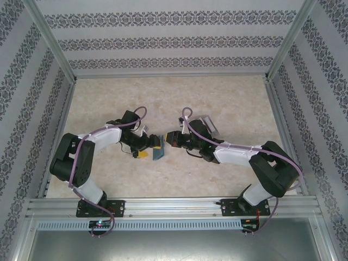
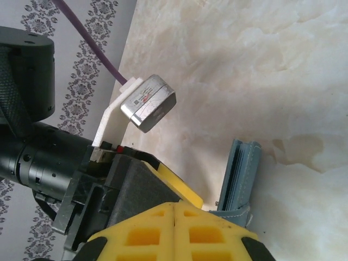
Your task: Put the credit cards into the card holder
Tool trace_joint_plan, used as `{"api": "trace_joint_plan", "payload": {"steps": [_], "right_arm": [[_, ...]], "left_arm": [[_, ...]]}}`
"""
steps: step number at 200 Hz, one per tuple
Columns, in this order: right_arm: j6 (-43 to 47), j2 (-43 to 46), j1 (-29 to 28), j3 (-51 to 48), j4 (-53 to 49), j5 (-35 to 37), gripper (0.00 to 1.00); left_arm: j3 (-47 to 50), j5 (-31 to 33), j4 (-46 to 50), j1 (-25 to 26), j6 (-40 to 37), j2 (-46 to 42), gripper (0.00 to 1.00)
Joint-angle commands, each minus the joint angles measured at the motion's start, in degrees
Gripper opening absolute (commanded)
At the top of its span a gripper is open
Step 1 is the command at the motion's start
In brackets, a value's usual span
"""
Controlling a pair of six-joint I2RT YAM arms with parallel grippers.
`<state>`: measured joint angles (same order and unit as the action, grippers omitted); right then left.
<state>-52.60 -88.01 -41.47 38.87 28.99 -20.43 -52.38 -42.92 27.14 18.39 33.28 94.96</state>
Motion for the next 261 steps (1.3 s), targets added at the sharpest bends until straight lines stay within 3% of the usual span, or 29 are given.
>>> {"api": "trace_joint_plan", "payload": {"steps": [1,12,25,73,112,127,143,158,232,261], "right_arm": [[-0.5,1.6,0.0,-0.3,1.9,0.9,0.0],[-0.6,1.6,0.0,-0.4,1.9,0.8,0.0],[-0.9,1.7,-0.1,-0.6,1.8,0.8,0.0],[-0.3,3.5,0.0,-0.5,0.3,1.3,0.0],[-0.3,4.1,-0.1,-0.2,0.0,1.4,0.0],[-0.2,4.3,-0.1,-0.3,-0.1,1.5,0.0],[0.0,4.7,-0.1,-0.5,-0.7,1.7,0.0],[0.2,5.2,0.0,-0.8,-1.2,2.1,0.0],[4.6,8.5,0.1,-0.4,-8.9,4.4,0.0],[7.5,9.4,0.1,0.5,-14.6,5.6,0.0]], "left_arm": [[-1.2,1.3,1.5,0.2,-2.2,1.5,0.72],[-1.2,2.7,1.8,0.2,-2.1,1.3,0.61],[-1.3,4.5,2.6,0.2,-2.5,1.0,0.59],[-1.6,4.6,2.9,0.2,-3.0,-0.1,0.79],[-1.3,3.5,1.9,0.2,-3.0,1.0,0.79],[-0.9,4.1,1.8,0.2,-3.0,1.5,0.74],[-0.6,6.0,1.9,0.2,-2.9,0.9,0.6],[-0.7,7.9,2.3,0.2,-2.9,0.1,0.53],[-4.5,18.2,8.1,0.2,-4.4,0.2,0.49],[-4.3,18.1,7.9,0.2,-4.1,1.4,0.46]]}}
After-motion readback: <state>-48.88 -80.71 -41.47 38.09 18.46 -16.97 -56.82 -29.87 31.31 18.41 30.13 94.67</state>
